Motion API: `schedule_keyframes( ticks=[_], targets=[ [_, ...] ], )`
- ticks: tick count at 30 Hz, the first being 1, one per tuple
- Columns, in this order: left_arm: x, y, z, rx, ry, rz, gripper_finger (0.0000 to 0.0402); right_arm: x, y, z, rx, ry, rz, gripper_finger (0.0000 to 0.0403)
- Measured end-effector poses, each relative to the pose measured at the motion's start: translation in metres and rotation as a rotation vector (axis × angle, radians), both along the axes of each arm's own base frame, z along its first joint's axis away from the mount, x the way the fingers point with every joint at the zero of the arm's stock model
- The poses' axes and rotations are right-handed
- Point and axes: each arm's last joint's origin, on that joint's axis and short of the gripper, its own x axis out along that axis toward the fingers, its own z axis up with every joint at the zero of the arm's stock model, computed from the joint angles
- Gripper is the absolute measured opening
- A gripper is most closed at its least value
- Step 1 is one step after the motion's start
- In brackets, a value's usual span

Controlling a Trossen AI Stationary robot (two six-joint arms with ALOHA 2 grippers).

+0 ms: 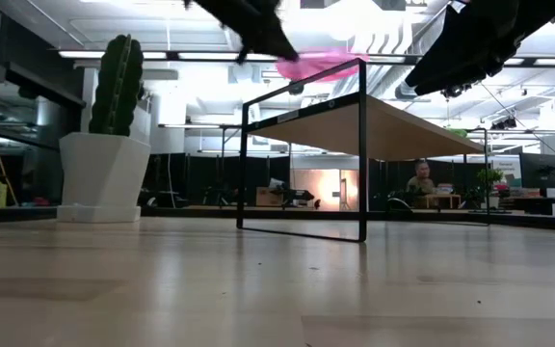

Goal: Place and stack plates onto a shelf
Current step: Stack the pink plate on top of the pink plate on the shelf

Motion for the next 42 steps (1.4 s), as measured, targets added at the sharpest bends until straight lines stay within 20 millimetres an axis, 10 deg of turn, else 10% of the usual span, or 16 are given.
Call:
schedule_keyframes(
  ticks=[15,42],
  targets=[
    [0.051,0.033,-0.038,0.141,0.020,0.024,0.0000,0.000,0.000,-0.001,-0.003,0.011,0.002,0.0261],
    [0.063,-0.015,-0.068,0.072,0.162,-0.129,0.0000,0.008,0.005,-0.015,-0.015,0.069,0.015,0.0261]
  ],
)
